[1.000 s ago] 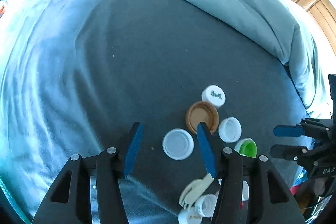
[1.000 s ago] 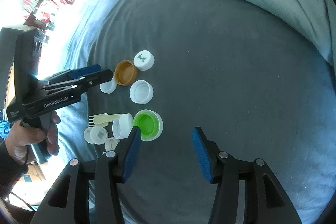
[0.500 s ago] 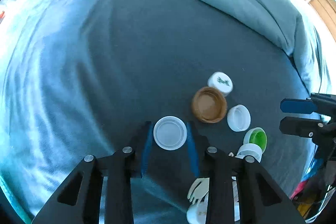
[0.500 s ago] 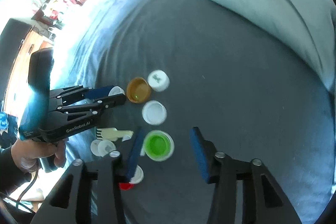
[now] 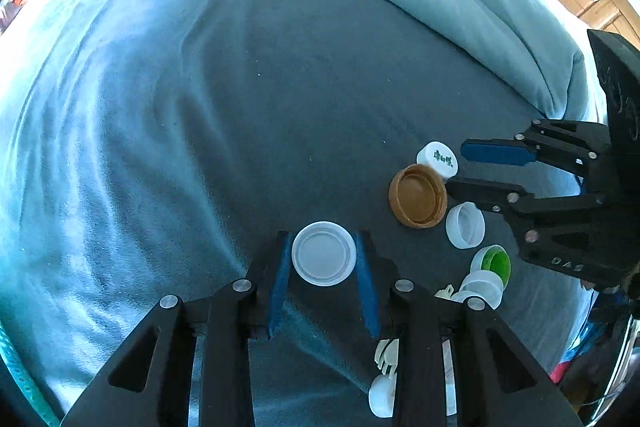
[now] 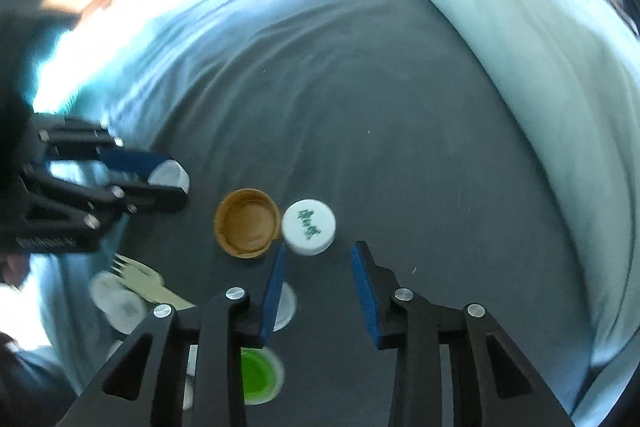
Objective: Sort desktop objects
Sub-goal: 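Grasp the green-printed white cap with the right tool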
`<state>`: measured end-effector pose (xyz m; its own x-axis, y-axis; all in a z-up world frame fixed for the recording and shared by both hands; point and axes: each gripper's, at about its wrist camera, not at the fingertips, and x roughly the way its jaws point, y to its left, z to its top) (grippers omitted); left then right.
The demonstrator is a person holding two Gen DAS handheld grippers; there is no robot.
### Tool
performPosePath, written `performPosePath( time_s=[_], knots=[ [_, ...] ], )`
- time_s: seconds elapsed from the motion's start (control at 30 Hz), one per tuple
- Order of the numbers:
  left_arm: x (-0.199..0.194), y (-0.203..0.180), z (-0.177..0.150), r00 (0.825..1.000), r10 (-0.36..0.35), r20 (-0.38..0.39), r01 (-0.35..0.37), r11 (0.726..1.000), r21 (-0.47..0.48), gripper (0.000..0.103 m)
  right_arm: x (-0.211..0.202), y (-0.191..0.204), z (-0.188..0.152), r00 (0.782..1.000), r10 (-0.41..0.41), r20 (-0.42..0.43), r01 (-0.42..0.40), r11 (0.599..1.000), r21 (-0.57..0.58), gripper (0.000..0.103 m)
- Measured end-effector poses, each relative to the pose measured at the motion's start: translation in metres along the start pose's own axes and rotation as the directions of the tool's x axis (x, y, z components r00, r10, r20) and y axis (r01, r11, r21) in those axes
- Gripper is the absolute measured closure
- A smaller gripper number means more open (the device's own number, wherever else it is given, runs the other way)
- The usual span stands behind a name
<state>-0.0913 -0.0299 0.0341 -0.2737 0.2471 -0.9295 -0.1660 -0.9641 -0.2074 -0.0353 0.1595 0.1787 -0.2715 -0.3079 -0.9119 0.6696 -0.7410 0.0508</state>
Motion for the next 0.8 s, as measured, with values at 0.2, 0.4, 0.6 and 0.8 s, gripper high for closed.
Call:
performPosePath(
  time_s=[0.2,0.4,0.6,0.8],
  knots=[
    [0.006,-0.009,-0.016,1.0,-0.002,0.013,0.002,1.0,-0.004,0.076,0.011,0.017,0.009,1.0,0.015,0.022,-0.011,0.989,-0.144,0.066],
    [0.019,-0.019,-0.011,1.0,-0.011,0.019,0.011,1.0,-0.008,0.07,0.016,0.016,0.011,1.0,0.014,0.025,-0.01,0.988,-0.153,0.066],
    [0.01,-0.012,-0.014,1.0,0.006,0.01,-0.006,1.0,-0.007,0.076,0.016,0.011,0.015,1.0,0.022,-0.009,-0.022,0.997,-0.077,0.07],
    [-0.021,-0.021,-0.013,0.998,0.035,0.05,-0.033,0.999,-0.024,0.076,-0.016,0.002,0.025,1.0,0.011,0.001,-0.011,0.996,0.089,0.07]
  ],
)
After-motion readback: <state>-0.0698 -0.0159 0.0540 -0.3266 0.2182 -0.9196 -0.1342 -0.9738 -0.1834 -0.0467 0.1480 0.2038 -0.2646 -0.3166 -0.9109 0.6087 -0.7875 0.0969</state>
